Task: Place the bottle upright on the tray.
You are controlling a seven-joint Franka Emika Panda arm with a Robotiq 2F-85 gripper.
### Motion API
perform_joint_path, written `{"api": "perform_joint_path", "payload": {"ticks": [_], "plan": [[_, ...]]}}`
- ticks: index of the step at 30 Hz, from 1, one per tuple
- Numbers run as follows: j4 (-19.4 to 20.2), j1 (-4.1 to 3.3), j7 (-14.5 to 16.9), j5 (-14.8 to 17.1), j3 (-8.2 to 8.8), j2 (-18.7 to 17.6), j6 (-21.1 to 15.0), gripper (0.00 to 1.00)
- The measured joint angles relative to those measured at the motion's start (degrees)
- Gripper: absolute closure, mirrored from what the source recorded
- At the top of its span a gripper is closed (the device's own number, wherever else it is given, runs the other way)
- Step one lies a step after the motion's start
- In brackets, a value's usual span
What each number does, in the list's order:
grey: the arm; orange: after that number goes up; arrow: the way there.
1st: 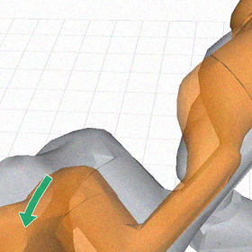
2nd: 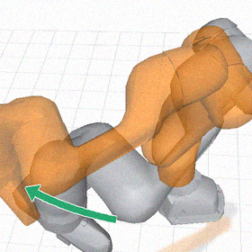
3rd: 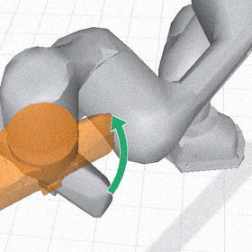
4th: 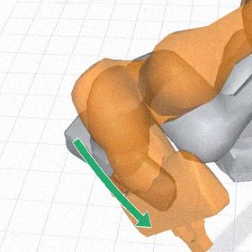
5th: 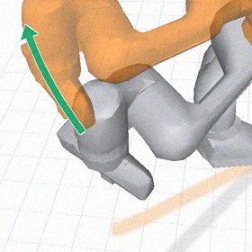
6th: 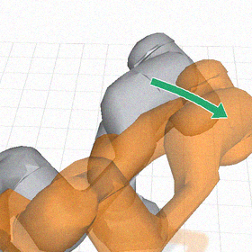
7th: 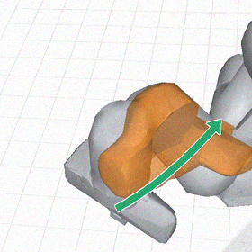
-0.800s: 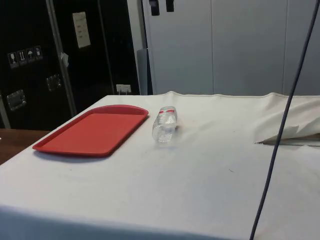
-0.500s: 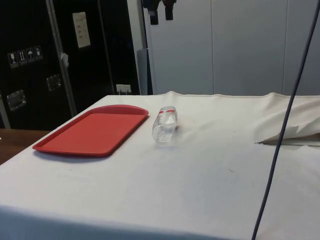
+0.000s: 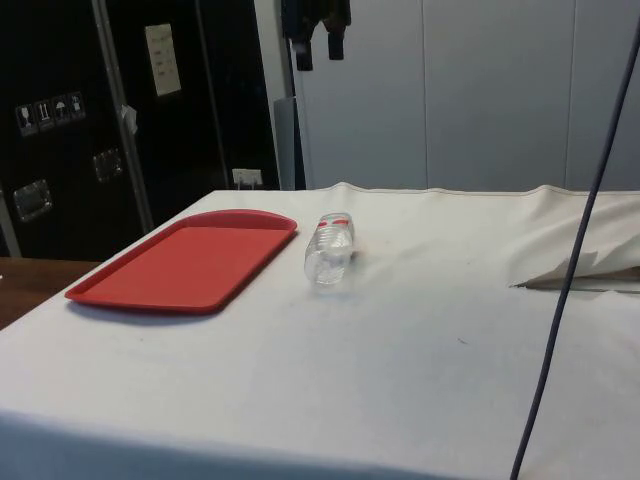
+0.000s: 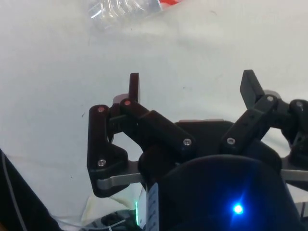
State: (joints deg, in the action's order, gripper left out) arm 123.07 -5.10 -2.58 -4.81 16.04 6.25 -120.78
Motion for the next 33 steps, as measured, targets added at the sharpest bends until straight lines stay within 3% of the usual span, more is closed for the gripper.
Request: {"api": "perform_joint_path", "payload": {"ticks": [33], "plan": [[4.4, -0.29, -8.1, 0.0, -2.46, -4.0, -8.4, 0.00]]}}
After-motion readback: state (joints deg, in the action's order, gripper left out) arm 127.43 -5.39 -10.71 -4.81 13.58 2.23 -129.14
